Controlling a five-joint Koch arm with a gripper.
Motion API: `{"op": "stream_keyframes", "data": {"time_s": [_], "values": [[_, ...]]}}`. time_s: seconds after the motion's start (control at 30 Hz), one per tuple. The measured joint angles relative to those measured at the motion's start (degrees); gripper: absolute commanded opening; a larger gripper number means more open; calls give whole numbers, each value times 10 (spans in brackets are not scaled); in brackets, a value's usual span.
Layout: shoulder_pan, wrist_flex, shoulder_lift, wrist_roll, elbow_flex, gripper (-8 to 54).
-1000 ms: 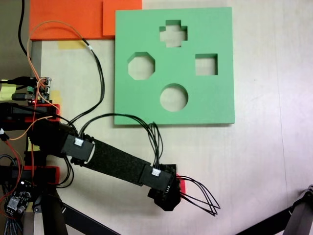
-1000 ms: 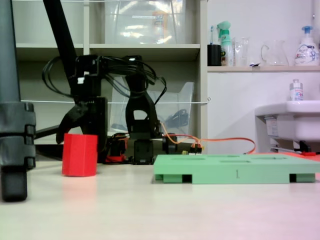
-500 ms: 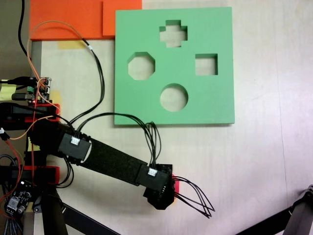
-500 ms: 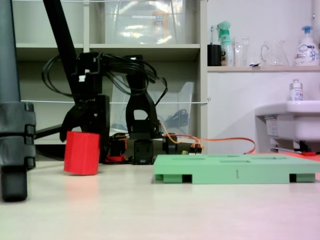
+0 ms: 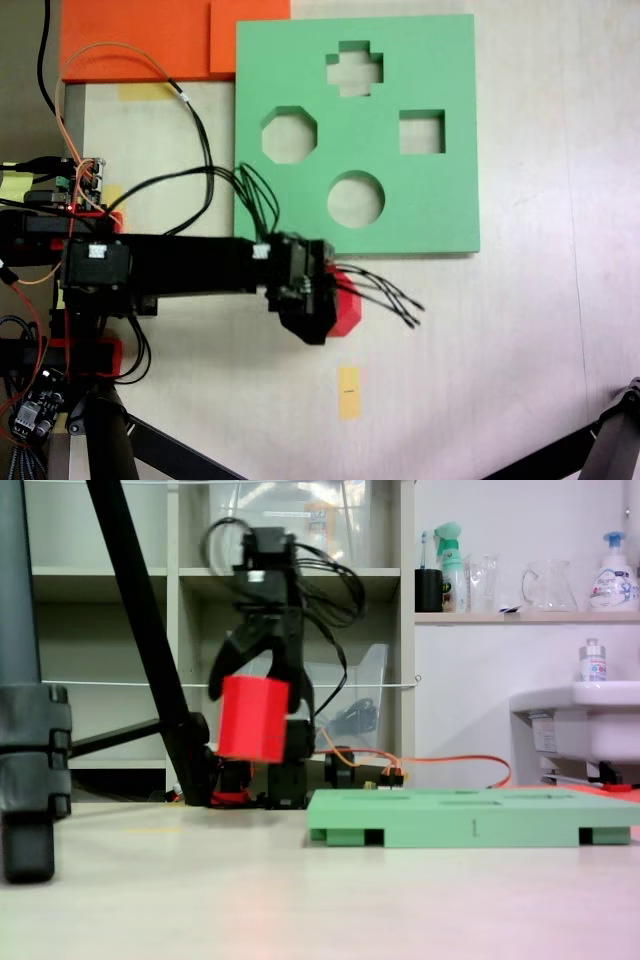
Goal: Put the octagonal pillar block into the corresponding hole
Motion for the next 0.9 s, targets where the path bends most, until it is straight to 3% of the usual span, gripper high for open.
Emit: {"op": "stream_keyframes", "data": {"time_s": [0.23,0.37,0.9], "values": [[-278,-8,9,212,0,200],[-383,-40,-16,266,0,200],[-483,-128,-92,273,0,200]]}}
